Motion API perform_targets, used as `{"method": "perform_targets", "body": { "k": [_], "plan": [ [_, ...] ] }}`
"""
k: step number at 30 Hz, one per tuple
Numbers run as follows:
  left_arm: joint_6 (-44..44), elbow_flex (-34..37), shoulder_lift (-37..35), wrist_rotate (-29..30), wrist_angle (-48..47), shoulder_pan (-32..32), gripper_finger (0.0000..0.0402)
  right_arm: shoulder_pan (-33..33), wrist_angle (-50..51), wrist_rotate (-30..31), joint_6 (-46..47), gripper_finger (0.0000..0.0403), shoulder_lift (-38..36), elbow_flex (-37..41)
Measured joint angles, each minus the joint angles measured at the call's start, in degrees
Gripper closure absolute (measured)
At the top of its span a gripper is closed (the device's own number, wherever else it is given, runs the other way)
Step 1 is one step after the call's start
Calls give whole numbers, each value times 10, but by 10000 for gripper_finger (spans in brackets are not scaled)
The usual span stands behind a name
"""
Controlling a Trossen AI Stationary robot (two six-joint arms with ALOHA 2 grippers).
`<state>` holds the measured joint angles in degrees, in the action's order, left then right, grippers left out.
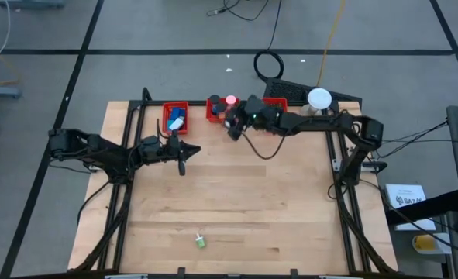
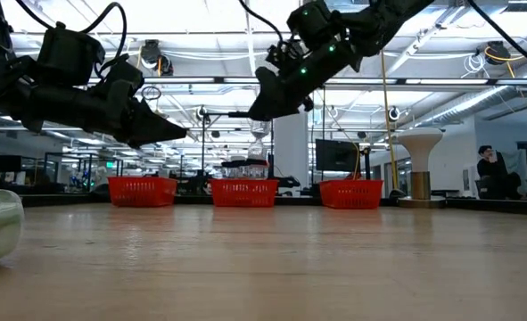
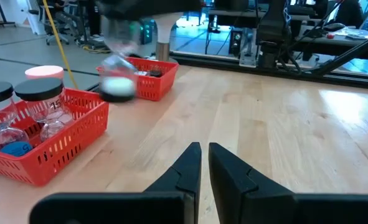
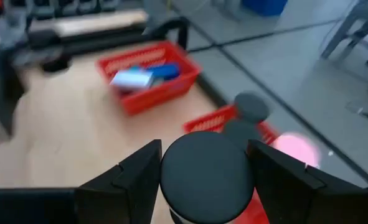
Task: Pick & Place Office items
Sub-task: Put the white hourglass into the middle orange basket
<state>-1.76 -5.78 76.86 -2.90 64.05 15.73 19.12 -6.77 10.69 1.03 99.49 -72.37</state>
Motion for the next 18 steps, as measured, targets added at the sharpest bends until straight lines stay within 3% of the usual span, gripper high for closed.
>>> {"method": "perform_targets", "body": {
  "k": [9,18],
  "plan": [
    [0,0,0,0,0,0,371,64,-48,-10,-20,188,15,0],
    [0,0,0,0,0,0,371,78,-79,-33,-44,188,38,0]
  ]
}}
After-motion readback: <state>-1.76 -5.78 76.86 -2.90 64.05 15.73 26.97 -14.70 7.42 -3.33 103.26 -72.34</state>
